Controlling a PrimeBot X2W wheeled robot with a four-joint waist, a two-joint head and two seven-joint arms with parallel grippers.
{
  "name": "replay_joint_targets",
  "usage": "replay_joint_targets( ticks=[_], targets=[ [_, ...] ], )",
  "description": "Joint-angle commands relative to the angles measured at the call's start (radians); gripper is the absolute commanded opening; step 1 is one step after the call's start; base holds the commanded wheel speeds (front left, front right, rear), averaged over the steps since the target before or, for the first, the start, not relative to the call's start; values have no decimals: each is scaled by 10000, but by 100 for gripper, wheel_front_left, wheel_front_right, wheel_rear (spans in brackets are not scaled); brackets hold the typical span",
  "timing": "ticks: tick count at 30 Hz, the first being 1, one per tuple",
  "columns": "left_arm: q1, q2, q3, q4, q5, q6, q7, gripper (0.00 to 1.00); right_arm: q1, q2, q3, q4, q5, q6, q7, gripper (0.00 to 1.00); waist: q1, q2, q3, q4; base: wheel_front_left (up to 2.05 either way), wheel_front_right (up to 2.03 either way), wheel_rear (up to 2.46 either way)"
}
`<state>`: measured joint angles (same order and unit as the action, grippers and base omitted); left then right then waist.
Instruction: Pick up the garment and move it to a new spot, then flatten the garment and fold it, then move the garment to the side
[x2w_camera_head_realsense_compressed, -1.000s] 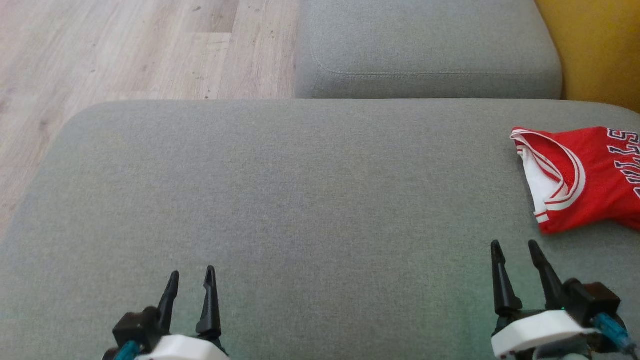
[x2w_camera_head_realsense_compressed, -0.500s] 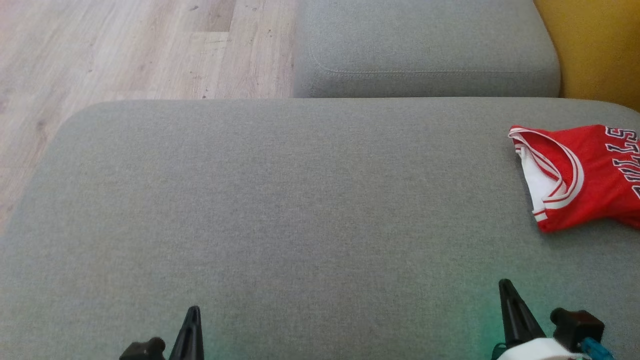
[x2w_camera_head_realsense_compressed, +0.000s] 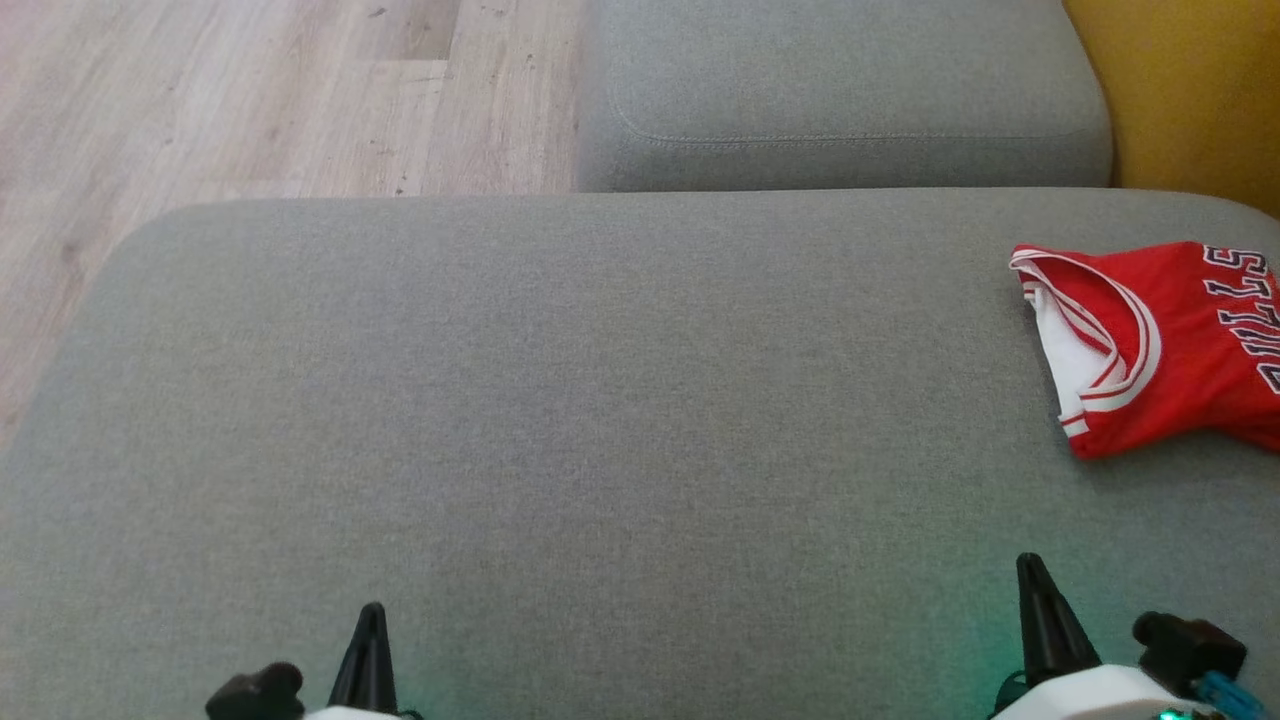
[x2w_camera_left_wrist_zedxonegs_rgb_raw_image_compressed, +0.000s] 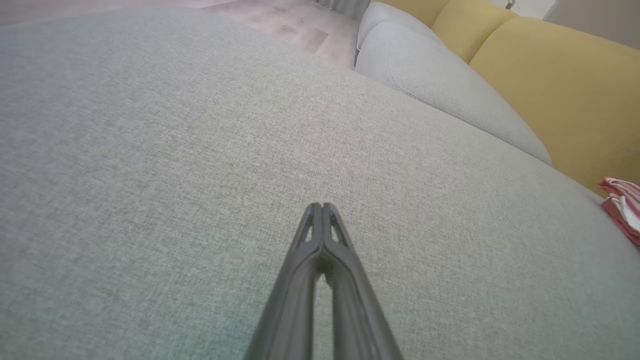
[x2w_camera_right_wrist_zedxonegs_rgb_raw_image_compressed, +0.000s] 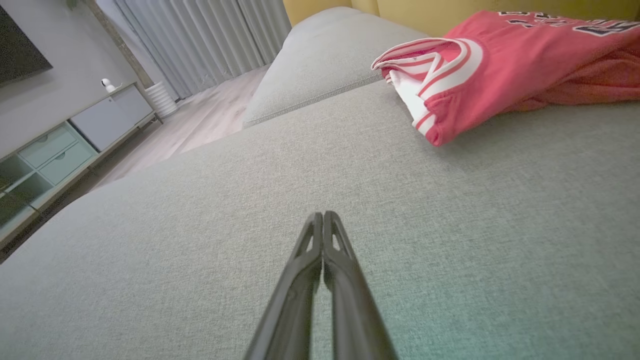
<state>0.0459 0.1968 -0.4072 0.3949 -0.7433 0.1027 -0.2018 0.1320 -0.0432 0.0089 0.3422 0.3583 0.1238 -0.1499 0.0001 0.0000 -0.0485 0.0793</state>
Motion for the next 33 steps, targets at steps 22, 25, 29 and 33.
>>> replay_joint_targets(
  ticks=[22, 25, 29, 33],
  targets=[
    [-713, -289, 1260, -566, -1874, -525, 646, 0, -901, -28, -298, -482, 2698, 23, 542, 0, -1, 0, 107, -164, 0, 0, 0],
    [-741, -328, 1396, -599, -2112, -588, 732, 0, -953, -30, -331, -499, 3039, 24, 615, 0, -1, 0, 121, -186, 0, 0, 0],
    [-779, -381, 1576, -642, -2425, -672, 846, 0, -1022, -32, -374, -522, 3490, 27, 711, 0, -1, 0, 140, -215, 0, 0, 0],
    [-817, -434, 1758, -685, -2741, -756, 961, 0, -1092, -34, -417, -545, 3946, 29, 808, 0, -1, 0, 159, -244, 0, 0, 0]
  ],
)
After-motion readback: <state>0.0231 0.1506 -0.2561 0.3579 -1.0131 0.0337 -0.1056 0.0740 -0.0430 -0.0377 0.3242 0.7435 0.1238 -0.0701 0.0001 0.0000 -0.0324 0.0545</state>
